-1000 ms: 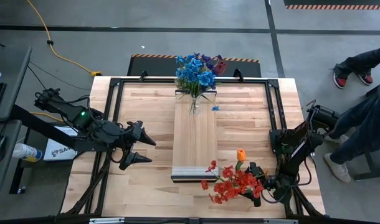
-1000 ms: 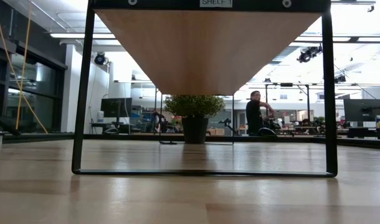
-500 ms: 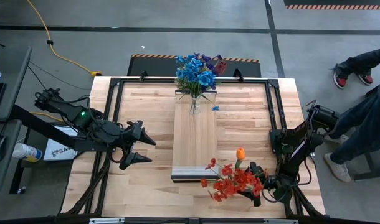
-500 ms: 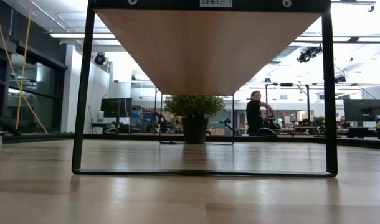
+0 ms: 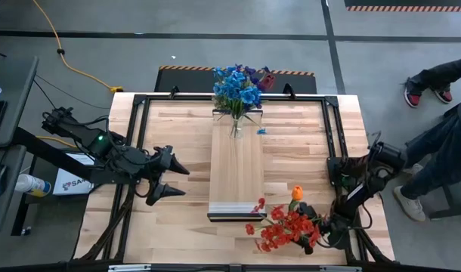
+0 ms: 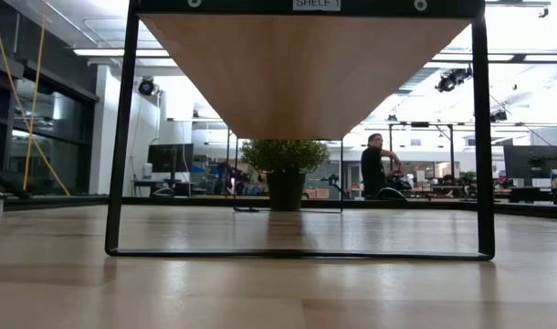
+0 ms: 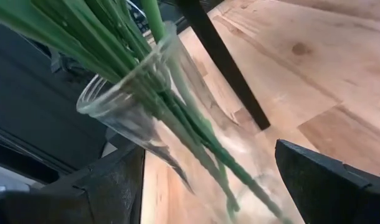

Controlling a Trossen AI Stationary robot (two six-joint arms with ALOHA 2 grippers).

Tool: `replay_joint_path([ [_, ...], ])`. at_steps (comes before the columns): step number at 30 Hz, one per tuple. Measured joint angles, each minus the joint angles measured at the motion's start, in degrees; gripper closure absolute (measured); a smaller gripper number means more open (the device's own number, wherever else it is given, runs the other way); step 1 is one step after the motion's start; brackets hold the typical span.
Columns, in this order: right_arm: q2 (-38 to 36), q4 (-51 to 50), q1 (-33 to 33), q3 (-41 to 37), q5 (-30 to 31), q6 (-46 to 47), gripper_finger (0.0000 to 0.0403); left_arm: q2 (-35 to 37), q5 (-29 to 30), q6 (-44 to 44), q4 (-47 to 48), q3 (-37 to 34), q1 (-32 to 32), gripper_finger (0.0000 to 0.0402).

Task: Pick and place flowers into a vace then onto a shelf
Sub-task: Put the transparent vase on the shelf

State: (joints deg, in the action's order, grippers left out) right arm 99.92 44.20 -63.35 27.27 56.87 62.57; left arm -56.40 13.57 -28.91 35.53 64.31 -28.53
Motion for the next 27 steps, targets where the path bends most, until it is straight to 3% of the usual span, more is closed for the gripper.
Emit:
replay_joint_path([
  [27,2.08,3.7,4.5,0.0,-1.6,-5.02,0.0053,0.0,0.74,-0.48,-0.09,0.0,0.02,0.0032],
])
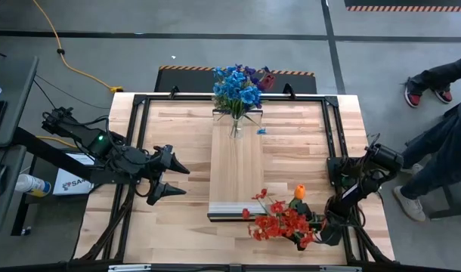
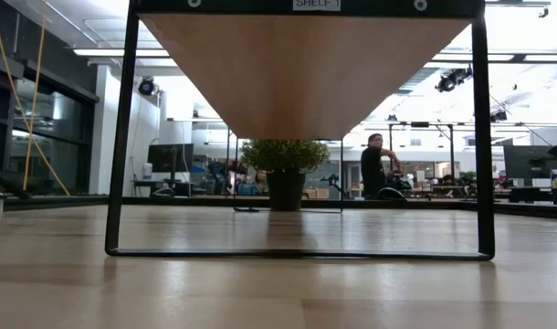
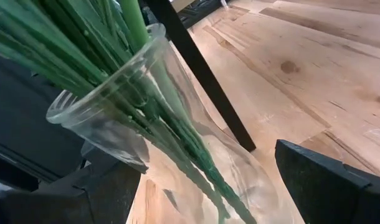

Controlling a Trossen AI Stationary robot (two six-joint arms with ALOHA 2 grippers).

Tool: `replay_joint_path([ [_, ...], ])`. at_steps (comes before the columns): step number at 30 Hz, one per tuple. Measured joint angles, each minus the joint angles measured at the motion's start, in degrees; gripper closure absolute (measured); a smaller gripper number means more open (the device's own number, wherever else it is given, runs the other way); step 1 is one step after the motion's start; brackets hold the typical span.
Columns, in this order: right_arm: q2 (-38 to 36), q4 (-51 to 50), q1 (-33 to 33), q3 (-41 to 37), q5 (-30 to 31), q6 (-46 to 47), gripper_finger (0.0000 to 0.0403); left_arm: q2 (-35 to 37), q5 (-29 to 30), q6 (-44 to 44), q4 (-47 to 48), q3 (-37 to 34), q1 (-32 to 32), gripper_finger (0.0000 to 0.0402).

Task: Pick and place flowers into a vace then onto a shelf
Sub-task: Put the transparent vase on the shelf

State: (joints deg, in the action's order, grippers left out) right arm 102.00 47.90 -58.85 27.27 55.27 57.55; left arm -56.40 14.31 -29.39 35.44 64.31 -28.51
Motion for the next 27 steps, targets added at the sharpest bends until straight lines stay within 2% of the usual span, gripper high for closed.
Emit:
replay_joint_path([
  [7,0.0,0.03,-0.04,0.11,2.4,-1.64,0.0053,0.0,-0.02,-0.04,0.0,0.0,0.0,0.0032],
  [27,0.0,0.05,-0.07,0.11,2.88,-2.56,0.0053,-1.73,-0.11,-0.47,0.11,0.02,0.0,0.0032],
])
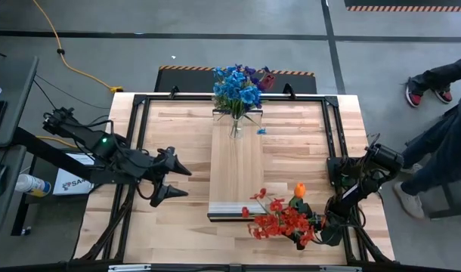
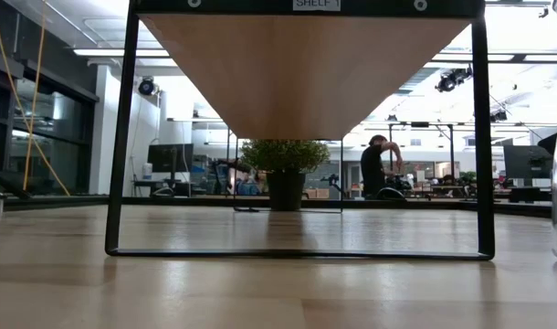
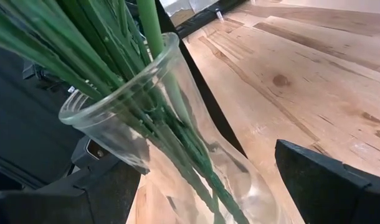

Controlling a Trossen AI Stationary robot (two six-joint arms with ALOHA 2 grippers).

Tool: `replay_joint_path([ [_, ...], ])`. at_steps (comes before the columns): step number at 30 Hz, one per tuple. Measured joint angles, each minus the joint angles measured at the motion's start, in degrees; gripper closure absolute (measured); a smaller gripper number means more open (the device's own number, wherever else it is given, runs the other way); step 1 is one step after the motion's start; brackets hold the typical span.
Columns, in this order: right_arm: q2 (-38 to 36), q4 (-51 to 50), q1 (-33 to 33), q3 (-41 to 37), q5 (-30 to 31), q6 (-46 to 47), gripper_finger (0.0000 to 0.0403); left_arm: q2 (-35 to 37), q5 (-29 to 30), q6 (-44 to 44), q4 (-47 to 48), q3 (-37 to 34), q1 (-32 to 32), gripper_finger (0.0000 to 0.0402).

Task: Pick and place flowers into a vace then onto a shelf
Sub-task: Put the transparent vase on the shelf

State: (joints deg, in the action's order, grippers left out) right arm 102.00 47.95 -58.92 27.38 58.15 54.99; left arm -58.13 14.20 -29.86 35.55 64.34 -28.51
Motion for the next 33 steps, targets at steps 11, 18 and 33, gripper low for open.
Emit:
replay_joint_path([
  [11,-0.04,-0.01,0.0,0.02,0.13,-0.27,0.01,-0.29,0.0,-0.44,-0.02,-0.02,0.0,0.0032],
  [18,-0.09,0.05,0.0,0.04,0.57,-1.74,0.0164,-0.33,0.0,-0.7,-0.37,-0.02,-0.02,0.0032],
  [33,-0.09,-0.29,-4.21,0.07,7.15,-3.0,0.023,-0.33,0.0,-0.75,-1.11,-0.02,0.0,0.0032],
])
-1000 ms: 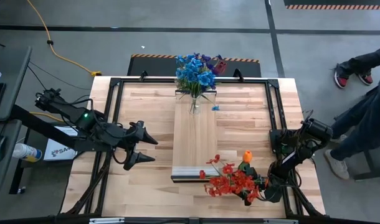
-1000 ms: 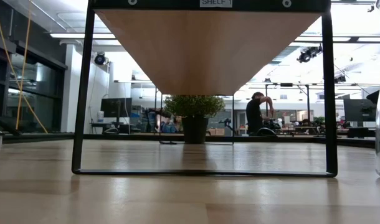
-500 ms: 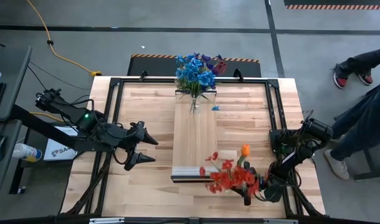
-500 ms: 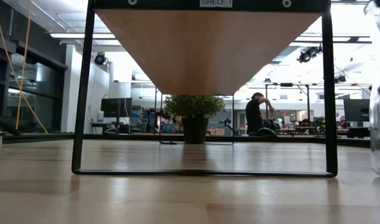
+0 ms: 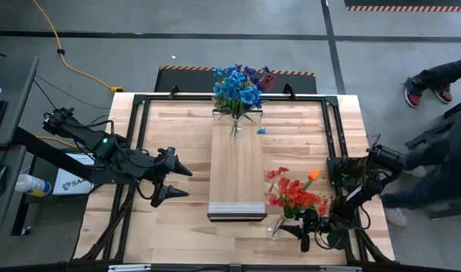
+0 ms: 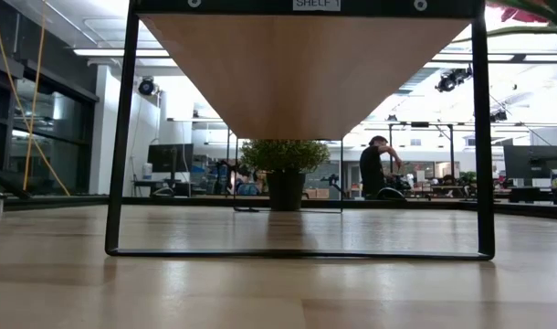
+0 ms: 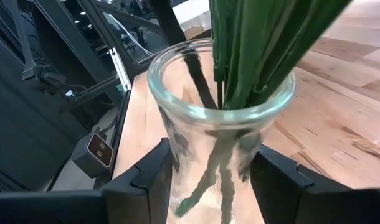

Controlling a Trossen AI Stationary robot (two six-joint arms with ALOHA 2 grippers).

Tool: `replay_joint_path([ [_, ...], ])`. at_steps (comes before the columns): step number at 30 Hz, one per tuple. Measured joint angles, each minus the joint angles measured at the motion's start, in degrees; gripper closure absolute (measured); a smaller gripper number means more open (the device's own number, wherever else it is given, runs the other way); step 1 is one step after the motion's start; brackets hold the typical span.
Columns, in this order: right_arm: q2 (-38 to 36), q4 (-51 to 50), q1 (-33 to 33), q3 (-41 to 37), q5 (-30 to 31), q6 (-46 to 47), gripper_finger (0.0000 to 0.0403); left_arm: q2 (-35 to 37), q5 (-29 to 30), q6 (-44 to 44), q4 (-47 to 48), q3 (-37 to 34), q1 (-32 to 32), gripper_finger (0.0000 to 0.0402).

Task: Pick and place flowers into a vace then onto a shelf
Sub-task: Put the transparent vase on the shelf

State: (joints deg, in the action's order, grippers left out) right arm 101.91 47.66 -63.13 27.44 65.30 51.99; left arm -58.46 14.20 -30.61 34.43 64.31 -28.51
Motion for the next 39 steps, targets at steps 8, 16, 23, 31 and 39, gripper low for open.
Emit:
replay_joint_path([
  [8,0.07,-0.19,-0.42,0.09,1.94,-0.86,0.0239,0.0,0.0,0.0,-0.35,0.02,-0.01,0.0032],
  [16,0.11,-0.44,-0.42,2.41,3.38,-3.67,0.0239,0.0,0.02,0.02,-0.48,0.0,0.0,0.0032],
  [23,0.0,-0.2,-0.52,3.5,4.13,-4.09,0.0239,0.0,0.02,0.02,-0.5,0.0,0.0,0.0032],
  [31,-2.33,-0.74,-3.15,6.08,8.89,-8.05,0.024,0.0,0.01,0.02,-0.55,0.0,-0.02,0.0032],
  [39,-12.26,-6.08,-5.94,8.44,15.57,-19.36,0.024,0.0,0.02,0.17,-1.73,0.0,0.0,0.0032],
])
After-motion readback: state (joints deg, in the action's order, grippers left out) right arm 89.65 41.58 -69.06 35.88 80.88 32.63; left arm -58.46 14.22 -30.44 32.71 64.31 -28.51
